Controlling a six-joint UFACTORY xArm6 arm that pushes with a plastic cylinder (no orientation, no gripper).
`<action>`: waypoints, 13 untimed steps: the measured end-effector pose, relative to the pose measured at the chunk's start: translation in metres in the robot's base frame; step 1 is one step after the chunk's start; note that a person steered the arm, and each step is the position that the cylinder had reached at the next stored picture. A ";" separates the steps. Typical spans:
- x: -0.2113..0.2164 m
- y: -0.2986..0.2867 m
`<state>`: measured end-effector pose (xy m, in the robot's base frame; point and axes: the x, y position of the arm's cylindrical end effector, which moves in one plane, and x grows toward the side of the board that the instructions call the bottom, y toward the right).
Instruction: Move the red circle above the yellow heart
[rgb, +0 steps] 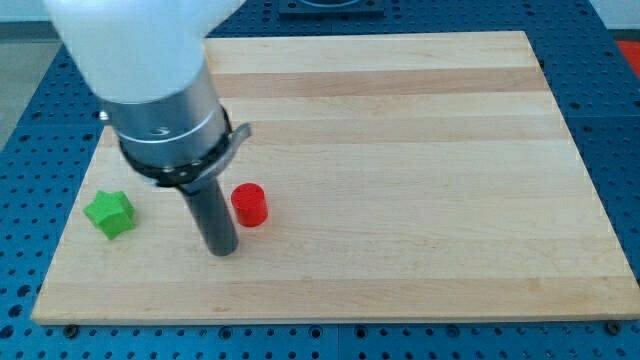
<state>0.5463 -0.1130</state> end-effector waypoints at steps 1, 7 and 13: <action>-0.042 0.003; -0.109 0.012; -0.153 0.003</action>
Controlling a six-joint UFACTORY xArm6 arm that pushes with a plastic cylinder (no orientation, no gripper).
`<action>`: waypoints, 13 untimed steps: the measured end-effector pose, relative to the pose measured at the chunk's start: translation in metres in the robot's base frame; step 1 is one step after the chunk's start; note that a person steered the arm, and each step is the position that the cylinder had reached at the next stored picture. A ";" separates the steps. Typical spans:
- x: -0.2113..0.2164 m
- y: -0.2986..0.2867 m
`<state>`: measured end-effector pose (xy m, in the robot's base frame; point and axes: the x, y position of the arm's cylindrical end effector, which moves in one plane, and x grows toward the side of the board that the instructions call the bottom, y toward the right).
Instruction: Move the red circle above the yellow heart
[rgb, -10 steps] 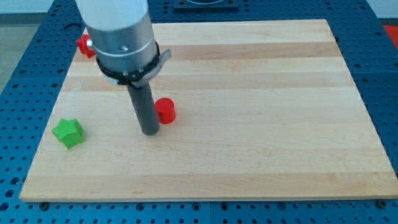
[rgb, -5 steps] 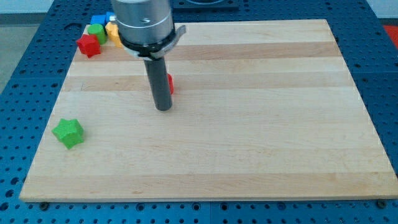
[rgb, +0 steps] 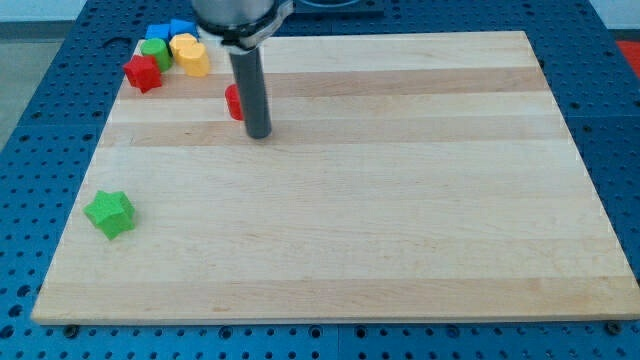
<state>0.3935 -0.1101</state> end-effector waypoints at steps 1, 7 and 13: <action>-0.024 -0.009; -0.172 -0.013; -0.179 -0.046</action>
